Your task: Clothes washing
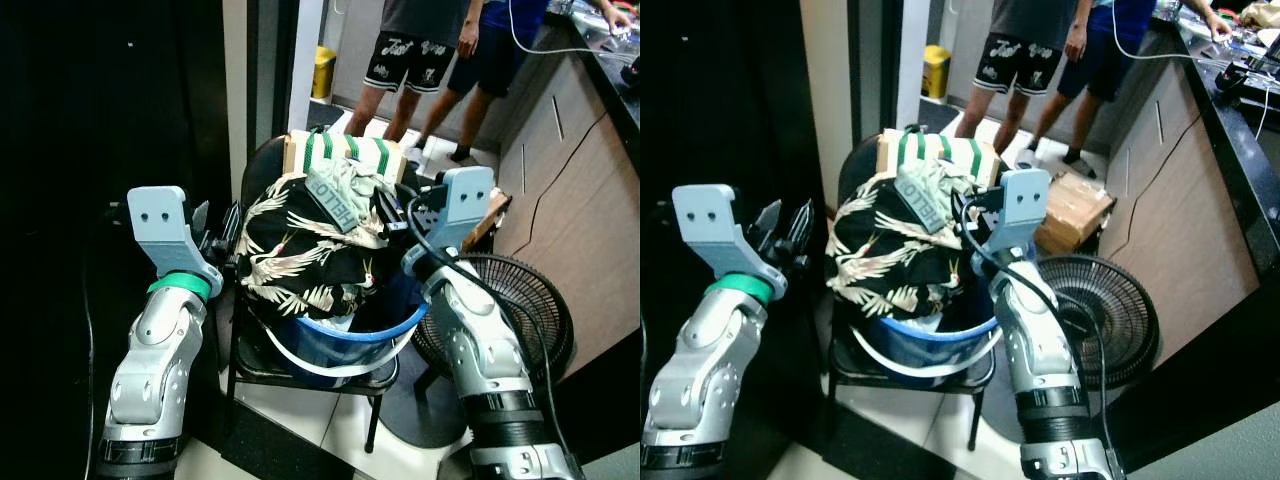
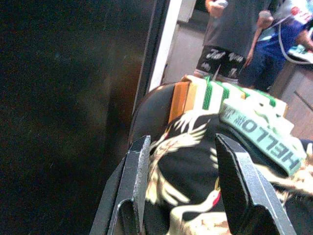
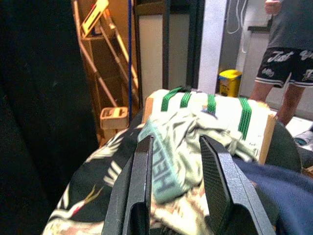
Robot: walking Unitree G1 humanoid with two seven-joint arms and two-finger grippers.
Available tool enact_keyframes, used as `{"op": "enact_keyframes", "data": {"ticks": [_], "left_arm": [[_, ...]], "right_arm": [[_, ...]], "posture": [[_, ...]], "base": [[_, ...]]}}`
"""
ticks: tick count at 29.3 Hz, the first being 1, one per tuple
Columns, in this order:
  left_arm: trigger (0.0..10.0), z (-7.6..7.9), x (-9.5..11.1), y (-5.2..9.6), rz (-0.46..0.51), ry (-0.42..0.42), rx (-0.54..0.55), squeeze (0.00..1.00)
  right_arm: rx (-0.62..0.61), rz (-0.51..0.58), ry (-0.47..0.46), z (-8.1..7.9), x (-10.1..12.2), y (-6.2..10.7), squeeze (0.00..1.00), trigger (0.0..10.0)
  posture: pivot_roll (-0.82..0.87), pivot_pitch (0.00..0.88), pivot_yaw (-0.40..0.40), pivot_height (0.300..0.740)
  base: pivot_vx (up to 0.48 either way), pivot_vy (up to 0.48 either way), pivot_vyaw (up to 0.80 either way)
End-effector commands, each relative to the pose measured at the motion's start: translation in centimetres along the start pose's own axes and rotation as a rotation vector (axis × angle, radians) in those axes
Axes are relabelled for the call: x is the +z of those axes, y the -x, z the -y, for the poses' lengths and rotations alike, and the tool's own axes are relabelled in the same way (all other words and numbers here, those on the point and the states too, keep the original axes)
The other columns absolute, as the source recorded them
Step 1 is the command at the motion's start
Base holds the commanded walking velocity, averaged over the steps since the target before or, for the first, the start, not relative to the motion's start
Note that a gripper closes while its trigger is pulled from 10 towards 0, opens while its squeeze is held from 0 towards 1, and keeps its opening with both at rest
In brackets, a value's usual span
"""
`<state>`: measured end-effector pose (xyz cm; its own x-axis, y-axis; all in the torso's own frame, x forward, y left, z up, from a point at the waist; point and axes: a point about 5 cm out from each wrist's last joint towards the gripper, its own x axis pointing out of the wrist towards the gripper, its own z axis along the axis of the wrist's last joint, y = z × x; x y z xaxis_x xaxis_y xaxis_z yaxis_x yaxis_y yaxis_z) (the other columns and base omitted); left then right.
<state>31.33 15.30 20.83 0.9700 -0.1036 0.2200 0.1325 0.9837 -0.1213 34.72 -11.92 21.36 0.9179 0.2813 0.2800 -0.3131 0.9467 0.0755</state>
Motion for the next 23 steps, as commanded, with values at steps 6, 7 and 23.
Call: {"op": "enact_keyframes", "data": {"ticks": [6,7,23], "left_arm": [[10.0,0.5,-1.2,0.1,-0.048,-0.043,-0.011,0.0],[10.0,0.6,-1.2,0.1,-0.051,-0.043,-0.013,0.0],[10.0,0.0,-1.6,0.4,-0.061,-0.068,0.043,0.0]], "right_arm": [[-0.089,-0.066,0.027,1.2,-1.7,1.0,0.0,10.0],[-0.106,-0.072,0.032,1.4,-1.7,1.0,0.0,10.0],[-0.233,-0.094,0.045,3.2,-2.6,1.7,0.0,10.0]], "posture": [[0.03,0.025,-0.044,0.74],[0.03,0.027,-0.042,0.74],[0.03,0.038,-0.052,0.74]], "base": [[0.0,0.0,0.0],[0.0,0.0,0.0],[0.0,0.0,0.0]]}}
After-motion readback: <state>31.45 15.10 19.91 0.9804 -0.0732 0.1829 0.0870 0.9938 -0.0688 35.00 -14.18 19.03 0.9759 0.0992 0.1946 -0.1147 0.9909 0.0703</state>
